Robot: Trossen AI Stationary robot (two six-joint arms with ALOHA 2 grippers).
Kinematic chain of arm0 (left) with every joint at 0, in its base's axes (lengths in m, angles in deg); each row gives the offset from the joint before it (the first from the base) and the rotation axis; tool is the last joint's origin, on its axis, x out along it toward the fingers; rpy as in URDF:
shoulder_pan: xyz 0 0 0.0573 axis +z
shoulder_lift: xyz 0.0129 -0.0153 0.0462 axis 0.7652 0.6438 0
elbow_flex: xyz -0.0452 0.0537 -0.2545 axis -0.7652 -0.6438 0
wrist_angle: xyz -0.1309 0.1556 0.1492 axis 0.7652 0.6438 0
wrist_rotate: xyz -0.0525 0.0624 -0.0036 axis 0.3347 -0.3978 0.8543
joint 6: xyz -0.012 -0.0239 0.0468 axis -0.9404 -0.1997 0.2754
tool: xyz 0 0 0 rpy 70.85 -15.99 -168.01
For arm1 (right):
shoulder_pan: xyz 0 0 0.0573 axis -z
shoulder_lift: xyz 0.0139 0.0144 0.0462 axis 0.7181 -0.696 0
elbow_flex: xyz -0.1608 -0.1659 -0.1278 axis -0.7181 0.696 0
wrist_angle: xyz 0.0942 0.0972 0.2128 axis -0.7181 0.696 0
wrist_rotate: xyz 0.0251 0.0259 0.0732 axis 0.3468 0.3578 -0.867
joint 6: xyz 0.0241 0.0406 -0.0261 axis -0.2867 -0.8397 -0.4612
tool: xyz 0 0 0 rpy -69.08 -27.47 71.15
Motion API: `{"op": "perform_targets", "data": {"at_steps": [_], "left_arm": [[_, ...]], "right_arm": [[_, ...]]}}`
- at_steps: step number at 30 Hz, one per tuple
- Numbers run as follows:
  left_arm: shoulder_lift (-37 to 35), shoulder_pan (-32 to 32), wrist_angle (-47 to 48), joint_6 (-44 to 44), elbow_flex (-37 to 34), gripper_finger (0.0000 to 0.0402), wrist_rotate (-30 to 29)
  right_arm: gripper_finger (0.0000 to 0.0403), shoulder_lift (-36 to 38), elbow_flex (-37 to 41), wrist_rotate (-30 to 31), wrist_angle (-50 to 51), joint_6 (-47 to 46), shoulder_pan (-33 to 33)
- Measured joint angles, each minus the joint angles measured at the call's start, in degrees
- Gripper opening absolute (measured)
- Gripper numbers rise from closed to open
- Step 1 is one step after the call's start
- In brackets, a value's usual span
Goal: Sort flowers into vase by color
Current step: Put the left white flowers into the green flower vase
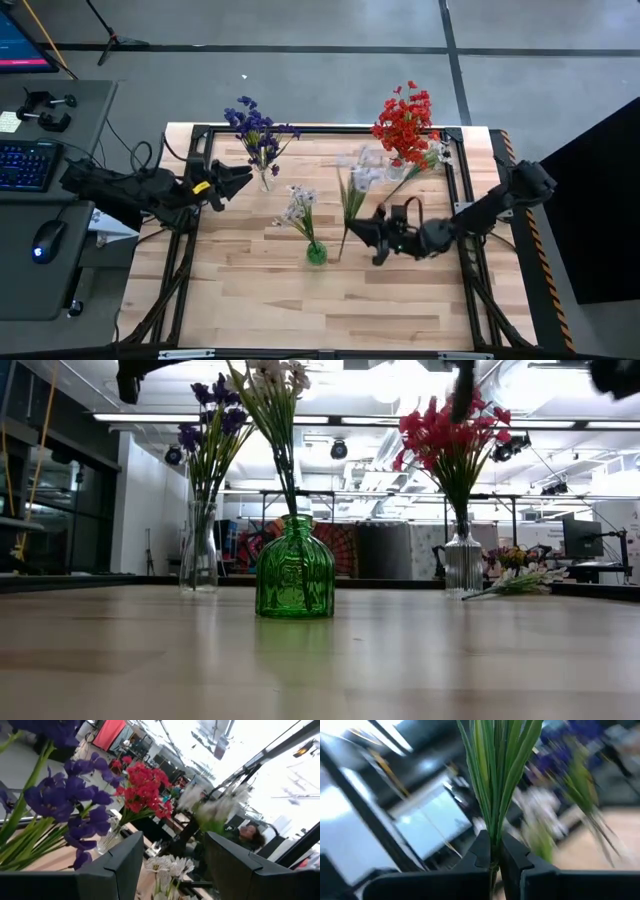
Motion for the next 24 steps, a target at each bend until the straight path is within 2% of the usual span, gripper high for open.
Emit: {"op": "perform_targets", "data": {"at_steps": [2, 5, 8, 13, 18, 21, 24], "left_arm": [[0.53, 0.0, 0.0, 0.0, 0.0, 0.0197, 0.03], [0.83, 0.0, -0.04, 0.01, 0.0, 0.0197, 0.05], [0.83, 0.0, -0.43, 0.03, 0.0, 0.0197, 0.03], [0.78, 0.0, -3.44, 1.06, 0.0, 0.0197, 0.04], [0.81, 0.0, -3.77, 1.08, 0.0, 0.0197, 0.01], [0.79, 0.0, -4.19, 0.94, 0.0, 0.0197, 0.01], [0.81, 0.0, -4.14, 0.5, 0.0, 0.0197, 0.01]], "right_arm": [[0.0, -1.58, -0.03, -5.08, -7.83, 4.66, 2.27], [0.0, -5.9, -2.43, -10.04, -12.76, 10.36, 3.79], [0.0, -11.19, -5.5, -10.52, -13.1, 11.23, 3.7], [0.0, -17.86, -6.41, -9.22, -12.95, 13.31, 2.6], [0.0, -18.59, -4.11, -10.48, -12.27, 20.53, 3.97], [0.0, -17.29, -3.61, -12.76, -13.07, 21.47, 5.58], [0.0, -17.34, -3.59, -20.5, -12.92, 21.7, 7.09]]}}
